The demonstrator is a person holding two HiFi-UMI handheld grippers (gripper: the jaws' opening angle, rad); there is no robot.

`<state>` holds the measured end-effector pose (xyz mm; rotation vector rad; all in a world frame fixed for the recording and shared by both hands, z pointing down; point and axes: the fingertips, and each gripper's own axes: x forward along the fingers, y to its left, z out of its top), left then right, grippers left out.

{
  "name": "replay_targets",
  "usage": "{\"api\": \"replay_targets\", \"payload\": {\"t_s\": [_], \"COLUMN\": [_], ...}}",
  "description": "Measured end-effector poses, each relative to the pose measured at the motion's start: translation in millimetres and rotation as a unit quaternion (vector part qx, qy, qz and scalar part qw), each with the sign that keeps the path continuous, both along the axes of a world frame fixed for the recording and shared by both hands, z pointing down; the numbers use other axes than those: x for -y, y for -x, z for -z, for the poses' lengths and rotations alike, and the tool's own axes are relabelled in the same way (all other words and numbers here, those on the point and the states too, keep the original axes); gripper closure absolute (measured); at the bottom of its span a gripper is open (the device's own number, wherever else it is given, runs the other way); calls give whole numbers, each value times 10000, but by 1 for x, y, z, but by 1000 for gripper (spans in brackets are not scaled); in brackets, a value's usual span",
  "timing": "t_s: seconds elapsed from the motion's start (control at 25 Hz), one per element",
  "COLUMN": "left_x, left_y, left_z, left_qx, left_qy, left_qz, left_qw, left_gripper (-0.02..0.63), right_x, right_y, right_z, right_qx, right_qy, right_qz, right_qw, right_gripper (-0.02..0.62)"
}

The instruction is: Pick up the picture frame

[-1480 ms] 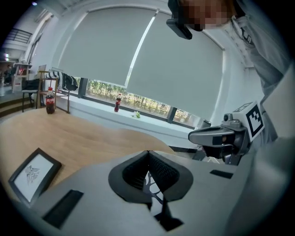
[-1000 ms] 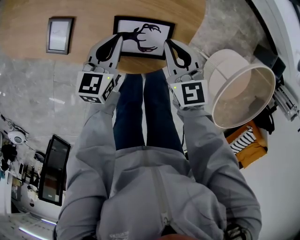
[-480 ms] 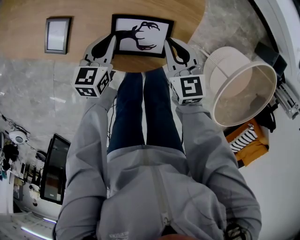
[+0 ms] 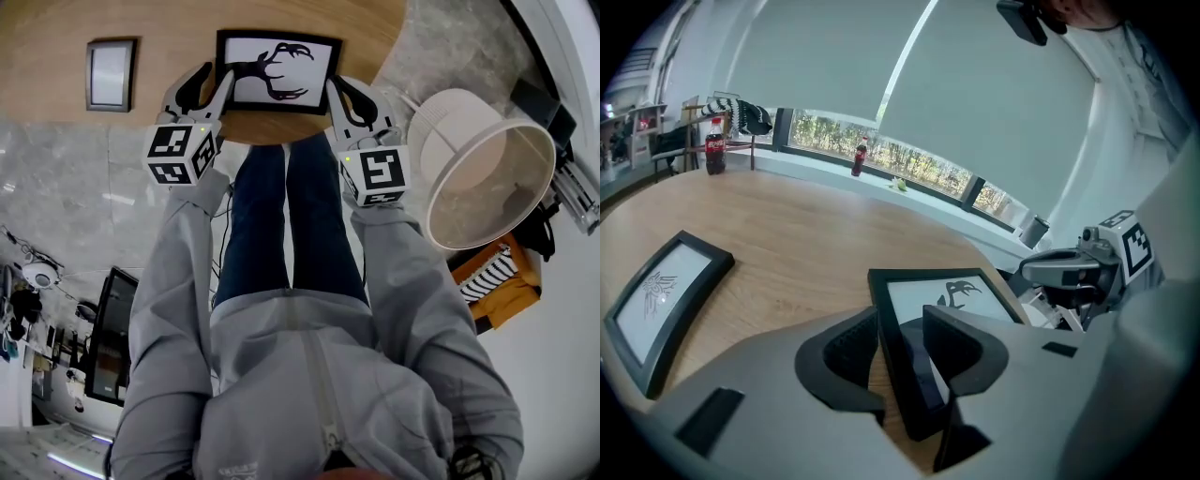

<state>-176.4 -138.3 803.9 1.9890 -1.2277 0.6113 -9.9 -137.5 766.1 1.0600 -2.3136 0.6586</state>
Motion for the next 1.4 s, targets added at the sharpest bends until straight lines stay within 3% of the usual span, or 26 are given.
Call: {"api": "replay_targets", "payload": {"t_s": [0.24, 0.44, 0.84, 1.08, 1.28, 1.32, 1.4], "left_x": [1, 4, -7, -2, 1, 0, 1], "left_y": [-3, -12, -139, -137, -137, -137, -137], "left_z": [-18, -22, -23, -22, -20, -20, -21], "left_qx": [310, 462, 621, 591, 633, 621, 597], "left_qy": [483, 547, 530, 580, 639, 652, 662], "left_qz": [55, 77, -140, -345, -416, -424, -435], "left_qw": [9983, 9974, 9966, 9960, 9951, 9950, 9951], "left_gripper": [456, 456, 456, 456, 456, 456, 456], "right_x": [5, 3, -32, -33, -30, -30, -29], "right_y": [-18, -39, -180, -169, -172, -172, -167], "right_z": [-2, -12, -40, -52, -55, -54, -56], "right_qx": [111, 79, 60, 406, 1145, 1326, 1811], "right_qy": [68, 209, 767, 1311, 1707, 1752, 1952], "right_qz": [-253, -430, -944, -1324, -1925, -1982, -2070], "right_qw": [9996, 9988, 9926, 9816, 9595, 9552, 9414], "right_gripper": [562, 563, 561, 560, 554, 532, 413]}}
